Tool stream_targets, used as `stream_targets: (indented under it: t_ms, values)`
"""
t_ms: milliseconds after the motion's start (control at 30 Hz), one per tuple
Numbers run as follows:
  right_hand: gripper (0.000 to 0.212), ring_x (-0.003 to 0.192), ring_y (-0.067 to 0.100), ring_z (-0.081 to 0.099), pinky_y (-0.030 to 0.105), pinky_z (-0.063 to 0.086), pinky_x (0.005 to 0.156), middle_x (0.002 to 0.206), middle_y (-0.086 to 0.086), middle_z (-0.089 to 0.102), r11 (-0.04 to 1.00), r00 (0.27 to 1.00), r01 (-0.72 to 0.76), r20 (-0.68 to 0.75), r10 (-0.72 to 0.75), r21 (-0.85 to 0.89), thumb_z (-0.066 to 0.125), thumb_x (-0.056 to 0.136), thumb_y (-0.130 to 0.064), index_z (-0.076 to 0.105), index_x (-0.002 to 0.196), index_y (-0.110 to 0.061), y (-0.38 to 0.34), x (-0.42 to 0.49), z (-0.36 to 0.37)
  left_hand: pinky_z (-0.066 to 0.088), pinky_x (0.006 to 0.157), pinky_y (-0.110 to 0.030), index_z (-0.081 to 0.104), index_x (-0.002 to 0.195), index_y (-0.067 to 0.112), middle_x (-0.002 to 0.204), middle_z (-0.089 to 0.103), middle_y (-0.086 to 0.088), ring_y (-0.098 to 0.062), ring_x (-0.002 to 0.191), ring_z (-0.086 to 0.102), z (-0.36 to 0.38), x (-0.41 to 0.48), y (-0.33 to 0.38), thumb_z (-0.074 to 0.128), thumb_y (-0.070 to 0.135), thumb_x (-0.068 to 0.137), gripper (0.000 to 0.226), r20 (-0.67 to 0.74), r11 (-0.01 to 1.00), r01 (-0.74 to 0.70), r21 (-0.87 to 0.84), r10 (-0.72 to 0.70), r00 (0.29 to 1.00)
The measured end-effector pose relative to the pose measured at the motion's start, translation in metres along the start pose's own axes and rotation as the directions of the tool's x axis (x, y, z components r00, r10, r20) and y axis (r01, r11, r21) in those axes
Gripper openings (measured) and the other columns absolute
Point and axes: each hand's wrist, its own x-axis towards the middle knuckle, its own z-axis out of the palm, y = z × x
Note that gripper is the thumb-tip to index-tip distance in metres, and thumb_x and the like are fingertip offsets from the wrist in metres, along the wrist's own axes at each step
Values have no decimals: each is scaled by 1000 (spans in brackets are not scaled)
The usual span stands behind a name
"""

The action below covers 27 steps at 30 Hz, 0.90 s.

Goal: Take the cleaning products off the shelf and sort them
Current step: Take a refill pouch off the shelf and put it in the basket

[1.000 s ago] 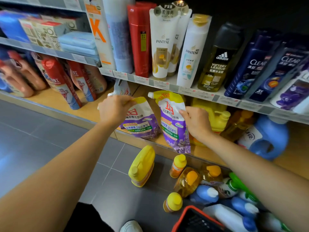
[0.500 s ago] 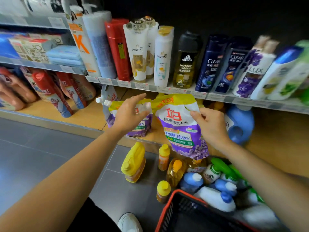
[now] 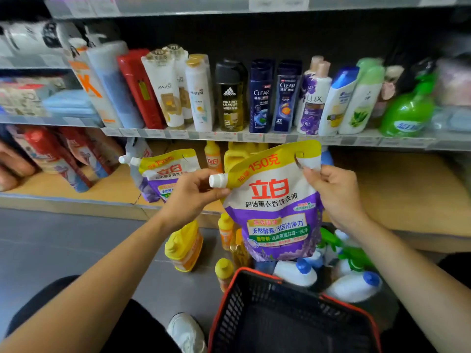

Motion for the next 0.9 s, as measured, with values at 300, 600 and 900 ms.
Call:
stream_targets:
  t_ms: [300, 600, 900]
  values:
    - [22, 91, -8, 63, 14, 48, 77, 103, -10, 69, 995, 999, 15, -43, -20, -98, 64, 95, -4, 66, 111, -18, -1, -31, -34, 51, 72, -56, 60, 91, -5, 88, 60, -36, -35, 81, 62, 75, -23, 34, 67, 29, 89, 36, -166, 990, -37, -136, 14, 986]
    - [20, 89, -3, 61, 19, 48, 80, 95, -15, 69, 883, 914, 264, 392, -101, -387, 75, 90, -25, 72, 109, -22, -39, -62, -17, 59, 72, -41, 70, 87, 21, 90, 75, -8, -26, 85, 72, 97, -32, 35, 67, 29, 87, 8, -25, 999, -49, -9, 49, 998]
    - [18, 66, 3, 51, 19, 40, 61, 71, 9, 64, 923, 870, 319, 452, -196, -214, 66, 96, -16, 75, 89, -1, -49, -74, -13, 57, 91, -32, 71, 118, 12, 112, 76, -8, -24, 110, 70, 92, -40, 40, 65, 26, 90, 32, 33, 964, 16, -266, -7, 999]
